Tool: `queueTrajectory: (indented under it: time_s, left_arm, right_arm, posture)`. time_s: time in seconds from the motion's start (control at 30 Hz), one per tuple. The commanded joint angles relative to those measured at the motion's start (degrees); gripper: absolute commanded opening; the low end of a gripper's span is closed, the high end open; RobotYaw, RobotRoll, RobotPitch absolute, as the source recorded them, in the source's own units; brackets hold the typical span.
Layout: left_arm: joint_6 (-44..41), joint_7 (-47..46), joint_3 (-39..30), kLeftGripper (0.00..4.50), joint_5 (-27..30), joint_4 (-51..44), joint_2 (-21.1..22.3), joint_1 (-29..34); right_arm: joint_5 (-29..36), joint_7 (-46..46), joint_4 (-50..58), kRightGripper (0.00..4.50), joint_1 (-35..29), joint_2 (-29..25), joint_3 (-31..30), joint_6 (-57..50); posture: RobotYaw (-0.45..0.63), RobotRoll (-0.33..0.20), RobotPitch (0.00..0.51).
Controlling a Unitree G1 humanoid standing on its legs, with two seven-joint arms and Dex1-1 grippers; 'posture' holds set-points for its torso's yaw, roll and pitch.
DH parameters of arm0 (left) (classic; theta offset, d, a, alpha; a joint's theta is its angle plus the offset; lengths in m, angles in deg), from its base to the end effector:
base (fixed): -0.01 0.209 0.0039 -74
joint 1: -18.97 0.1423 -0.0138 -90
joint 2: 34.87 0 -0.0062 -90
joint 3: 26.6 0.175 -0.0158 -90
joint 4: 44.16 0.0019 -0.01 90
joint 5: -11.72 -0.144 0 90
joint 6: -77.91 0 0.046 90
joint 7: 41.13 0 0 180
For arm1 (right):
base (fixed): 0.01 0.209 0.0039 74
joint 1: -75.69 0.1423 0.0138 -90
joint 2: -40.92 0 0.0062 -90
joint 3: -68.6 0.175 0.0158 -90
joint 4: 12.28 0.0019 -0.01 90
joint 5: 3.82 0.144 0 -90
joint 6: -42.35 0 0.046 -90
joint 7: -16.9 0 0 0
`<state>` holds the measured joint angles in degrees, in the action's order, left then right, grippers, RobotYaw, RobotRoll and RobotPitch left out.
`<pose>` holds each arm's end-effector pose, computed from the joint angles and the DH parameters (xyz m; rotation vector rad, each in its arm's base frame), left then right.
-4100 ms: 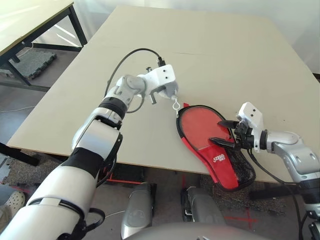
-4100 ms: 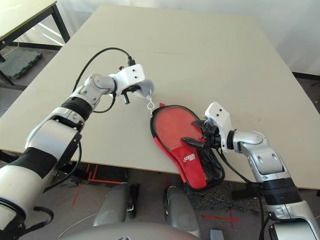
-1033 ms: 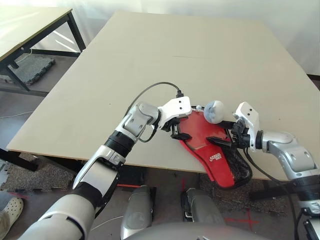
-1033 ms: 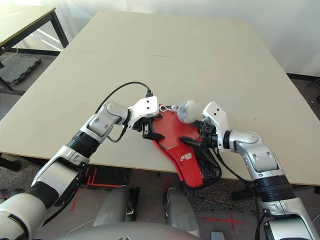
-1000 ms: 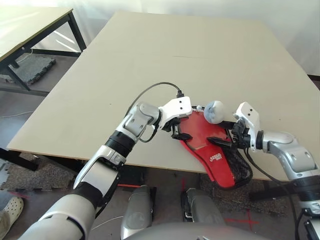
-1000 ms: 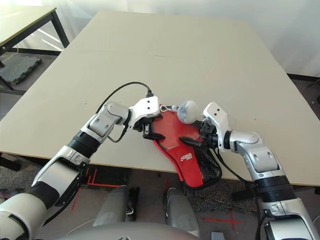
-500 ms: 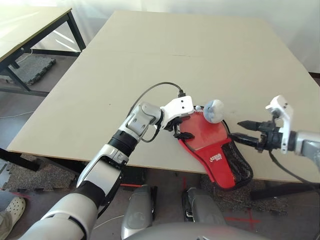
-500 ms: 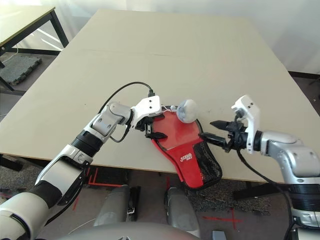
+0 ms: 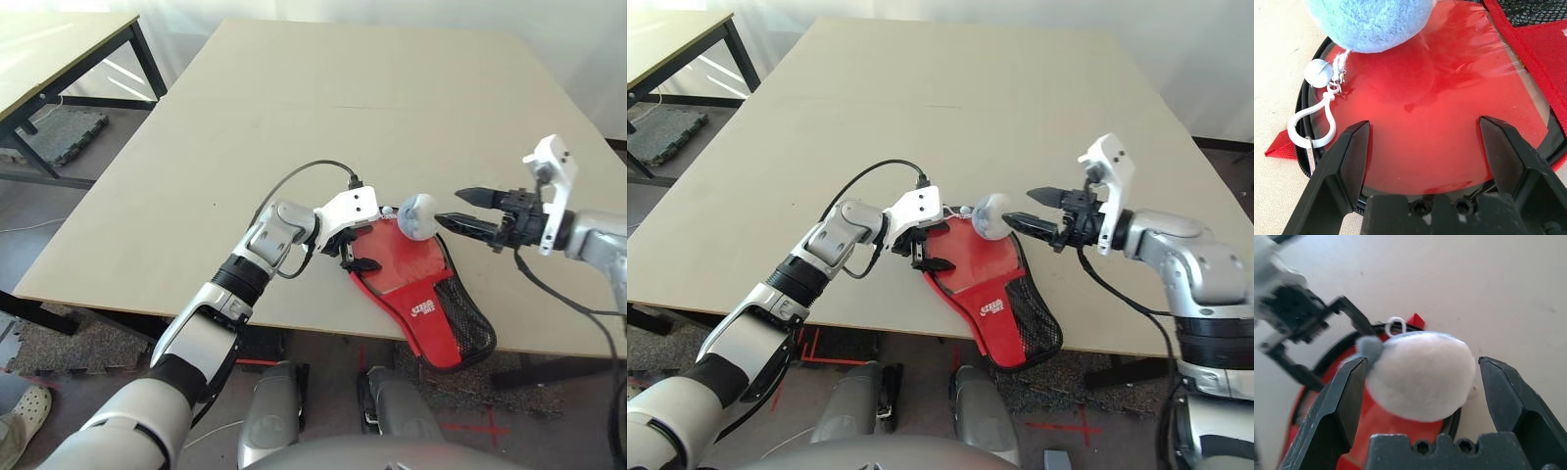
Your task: Store the ping-pong paddle in its case and zip it.
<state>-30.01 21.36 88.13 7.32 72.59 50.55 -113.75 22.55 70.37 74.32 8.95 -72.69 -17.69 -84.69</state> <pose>0.3160 0.0835 0.1237 0.5198 0.3766 -1.4001 0.2665 -0.2616 0.1608 -0.0571 0.3262 0.8410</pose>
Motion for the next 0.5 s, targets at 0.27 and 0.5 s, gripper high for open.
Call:
queueTrajectory:
  time_s: [0.27, 0.5]
  left_arm:
    - [-1.83, -0.55, 1.67, 4.46, -0.99, -0.09, 0.46, 1.98]
    - [-2.11, -0.64, 1.92, 4.46, -0.89, -0.44, 0.07, 2.08]
  right_arm:
    - [-6.08, 1.37, -13.84, 4.50, 5.04, 6.20, -5.31, 7.46]
    - [-8.10, 0.77, -20.04, 4.50, 7.98, 10.59, -6.28, 10.05]
  posture:
    - [0.06, 0.000, 0.085]
    - [0.06, 0.000, 0.081]
